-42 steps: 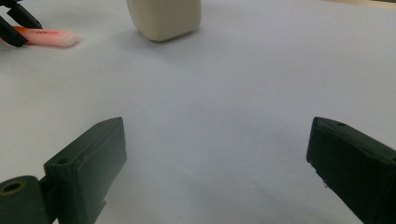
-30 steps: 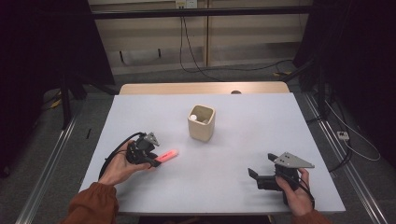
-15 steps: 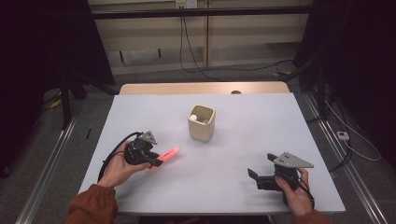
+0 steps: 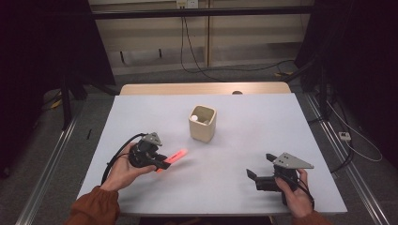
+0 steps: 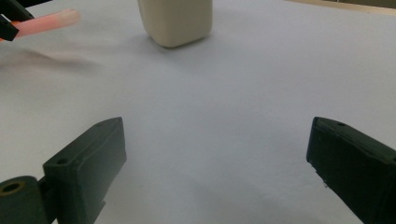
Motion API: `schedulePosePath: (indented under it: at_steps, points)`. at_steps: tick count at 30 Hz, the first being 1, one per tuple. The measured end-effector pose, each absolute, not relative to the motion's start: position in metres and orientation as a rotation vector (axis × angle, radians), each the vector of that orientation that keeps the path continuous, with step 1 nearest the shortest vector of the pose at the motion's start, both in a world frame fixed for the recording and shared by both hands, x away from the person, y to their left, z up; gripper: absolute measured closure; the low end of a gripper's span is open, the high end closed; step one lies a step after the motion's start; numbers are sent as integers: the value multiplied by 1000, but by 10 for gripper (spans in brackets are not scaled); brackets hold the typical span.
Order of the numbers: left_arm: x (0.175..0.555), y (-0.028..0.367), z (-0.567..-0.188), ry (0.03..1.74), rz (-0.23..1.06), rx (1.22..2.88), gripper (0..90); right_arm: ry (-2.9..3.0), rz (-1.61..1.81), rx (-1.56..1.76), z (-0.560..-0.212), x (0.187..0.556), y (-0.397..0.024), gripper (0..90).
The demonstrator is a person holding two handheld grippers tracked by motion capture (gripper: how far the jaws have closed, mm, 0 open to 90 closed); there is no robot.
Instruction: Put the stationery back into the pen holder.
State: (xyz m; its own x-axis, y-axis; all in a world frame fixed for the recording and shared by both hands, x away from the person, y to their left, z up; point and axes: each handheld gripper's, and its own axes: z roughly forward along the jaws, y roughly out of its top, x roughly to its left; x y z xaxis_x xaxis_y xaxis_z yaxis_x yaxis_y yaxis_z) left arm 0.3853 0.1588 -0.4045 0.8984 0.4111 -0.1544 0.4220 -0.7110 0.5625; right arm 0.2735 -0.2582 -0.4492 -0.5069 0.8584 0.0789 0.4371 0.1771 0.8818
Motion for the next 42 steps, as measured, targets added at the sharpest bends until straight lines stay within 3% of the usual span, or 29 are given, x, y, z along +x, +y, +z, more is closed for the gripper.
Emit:
schedulePosePath:
  at_steps: [42]
  points:
    - [374,77,-375,393,-157,2524,673,2194,1267,876,-432,284,-185,49]
